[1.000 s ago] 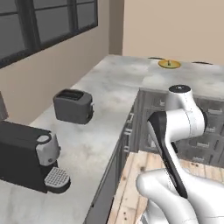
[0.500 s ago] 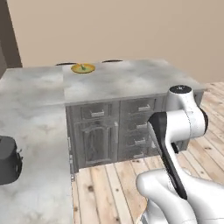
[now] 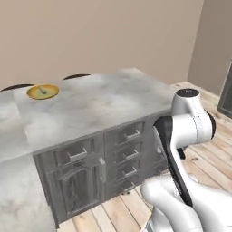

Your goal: Retrieve the butter from the fridge and place it on a plate on the dining table. Then retrieve the butter knife by the fridge and place it near the plate.

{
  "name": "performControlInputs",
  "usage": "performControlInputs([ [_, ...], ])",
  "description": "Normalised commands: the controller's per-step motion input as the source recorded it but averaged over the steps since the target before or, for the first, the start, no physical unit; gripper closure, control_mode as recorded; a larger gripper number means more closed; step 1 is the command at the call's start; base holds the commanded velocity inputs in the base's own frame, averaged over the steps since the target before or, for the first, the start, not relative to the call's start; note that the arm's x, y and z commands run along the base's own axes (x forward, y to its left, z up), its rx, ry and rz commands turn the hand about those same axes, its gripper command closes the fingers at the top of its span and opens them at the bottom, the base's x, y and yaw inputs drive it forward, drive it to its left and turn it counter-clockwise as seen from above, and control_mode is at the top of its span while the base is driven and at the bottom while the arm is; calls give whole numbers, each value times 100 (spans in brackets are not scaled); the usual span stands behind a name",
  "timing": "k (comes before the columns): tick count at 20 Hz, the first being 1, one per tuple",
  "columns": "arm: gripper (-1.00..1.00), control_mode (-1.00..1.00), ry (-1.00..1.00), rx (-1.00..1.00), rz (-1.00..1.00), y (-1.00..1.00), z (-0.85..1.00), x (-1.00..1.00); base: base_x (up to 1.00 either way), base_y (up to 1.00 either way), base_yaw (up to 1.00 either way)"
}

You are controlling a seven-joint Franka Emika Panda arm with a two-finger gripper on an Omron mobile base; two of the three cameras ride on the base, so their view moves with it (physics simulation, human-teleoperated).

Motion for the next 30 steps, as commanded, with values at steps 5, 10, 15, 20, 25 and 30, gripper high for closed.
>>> performControlInputs([
  [5,100,100,0,0,0,0,0,0,90,-32,-65],
  [10,100,100,0,0,0,0,0,0,67,-20,-75],
  [15,100,100,0,0,0,0,0,0,79,-1,-76],
  [20,100,100,0,0,0,0,0,0,99,0,-63],
  [25,100,100,0,0,0,0,0,0,100,-1,-22],
  [30,100,100,0,0,0,0,0,0,100,-25,0],
])
